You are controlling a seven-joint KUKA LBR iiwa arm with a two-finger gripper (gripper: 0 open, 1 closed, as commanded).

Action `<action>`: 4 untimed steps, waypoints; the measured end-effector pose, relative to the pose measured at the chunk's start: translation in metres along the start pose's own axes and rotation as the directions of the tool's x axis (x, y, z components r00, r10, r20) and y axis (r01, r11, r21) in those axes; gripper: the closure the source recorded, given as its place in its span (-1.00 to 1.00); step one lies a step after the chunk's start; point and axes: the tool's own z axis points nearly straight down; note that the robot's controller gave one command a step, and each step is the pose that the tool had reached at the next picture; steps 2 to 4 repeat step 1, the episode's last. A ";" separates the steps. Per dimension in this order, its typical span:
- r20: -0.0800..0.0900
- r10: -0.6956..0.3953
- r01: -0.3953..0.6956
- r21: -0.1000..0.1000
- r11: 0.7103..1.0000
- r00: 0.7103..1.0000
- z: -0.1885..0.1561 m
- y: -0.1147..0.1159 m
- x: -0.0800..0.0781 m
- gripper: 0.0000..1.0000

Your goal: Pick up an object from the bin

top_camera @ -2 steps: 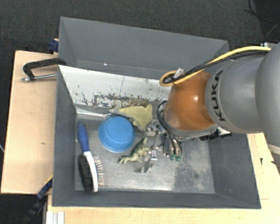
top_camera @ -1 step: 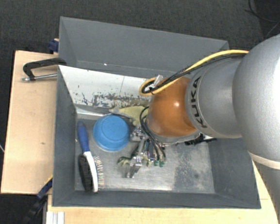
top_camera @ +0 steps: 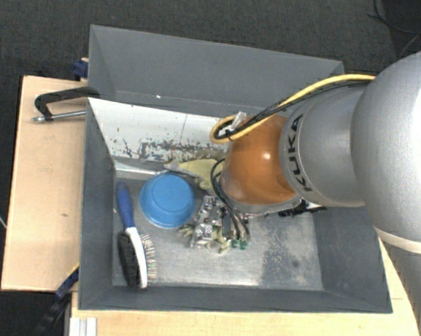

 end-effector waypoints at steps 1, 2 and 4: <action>-0.001 0.132 -0.132 0.001 0.991 0.991 -0.139 -0.012 -0.018 1.00; -0.001 0.132 -0.132 0.001 0.991 0.991 -0.139 -0.012 -0.018 1.00; -0.001 0.132 -0.132 0.001 0.991 0.991 -0.139 -0.012 -0.018 1.00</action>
Offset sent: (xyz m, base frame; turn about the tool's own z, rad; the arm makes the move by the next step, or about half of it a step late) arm 0.0121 -0.0140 0.1334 0.1324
